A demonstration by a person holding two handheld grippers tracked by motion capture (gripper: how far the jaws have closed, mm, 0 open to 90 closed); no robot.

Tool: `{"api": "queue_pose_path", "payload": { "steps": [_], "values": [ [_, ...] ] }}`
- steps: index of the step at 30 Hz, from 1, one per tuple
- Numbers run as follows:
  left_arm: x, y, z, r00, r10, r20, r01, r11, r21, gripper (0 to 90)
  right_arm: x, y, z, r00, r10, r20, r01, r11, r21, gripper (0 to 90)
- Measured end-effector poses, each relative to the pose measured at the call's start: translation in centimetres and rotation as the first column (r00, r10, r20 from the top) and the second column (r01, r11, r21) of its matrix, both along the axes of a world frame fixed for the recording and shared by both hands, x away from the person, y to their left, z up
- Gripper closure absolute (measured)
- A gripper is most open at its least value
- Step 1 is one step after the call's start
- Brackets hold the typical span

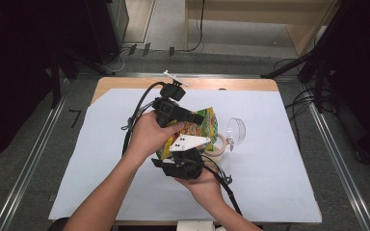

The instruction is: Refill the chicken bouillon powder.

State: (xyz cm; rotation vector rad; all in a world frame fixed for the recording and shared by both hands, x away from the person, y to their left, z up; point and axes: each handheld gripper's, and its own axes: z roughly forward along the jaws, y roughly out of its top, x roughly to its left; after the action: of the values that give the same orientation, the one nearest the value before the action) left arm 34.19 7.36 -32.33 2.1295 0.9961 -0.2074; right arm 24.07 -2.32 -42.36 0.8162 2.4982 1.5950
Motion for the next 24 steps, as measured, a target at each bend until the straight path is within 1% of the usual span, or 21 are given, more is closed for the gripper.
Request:
{"api": "queue_pose_path", "payload": {
  "steps": [9, 20, 24],
  "values": [
    [0.05, 0.02, -0.04, 1.0000, 0.000, -0.002, 0.000, 1.0000, 0.002, 75.5, -0.03, 0.02, 0.02, 1.0000, -0.002, -0.002, 0.002, 1.000, -0.002, 67.3],
    [0.11, 0.05, -0.07, 1.0000, 0.000, -0.005, 0.000, 1.0000, 0.001, 75.6, -0.01, 0.03, 0.04, 0.9999, -0.004, -0.014, 0.004, 1.000, 0.004, 67.5],
    [0.22, 0.09, -0.19, 0.9999, 0.005, -0.013, -0.005, 1.0000, -0.006, 75.6, 0.01, 0.07, 0.07, 0.9997, -0.008, -0.025, 0.008, 1.000, 0.003, 67.4]
  ]
}}
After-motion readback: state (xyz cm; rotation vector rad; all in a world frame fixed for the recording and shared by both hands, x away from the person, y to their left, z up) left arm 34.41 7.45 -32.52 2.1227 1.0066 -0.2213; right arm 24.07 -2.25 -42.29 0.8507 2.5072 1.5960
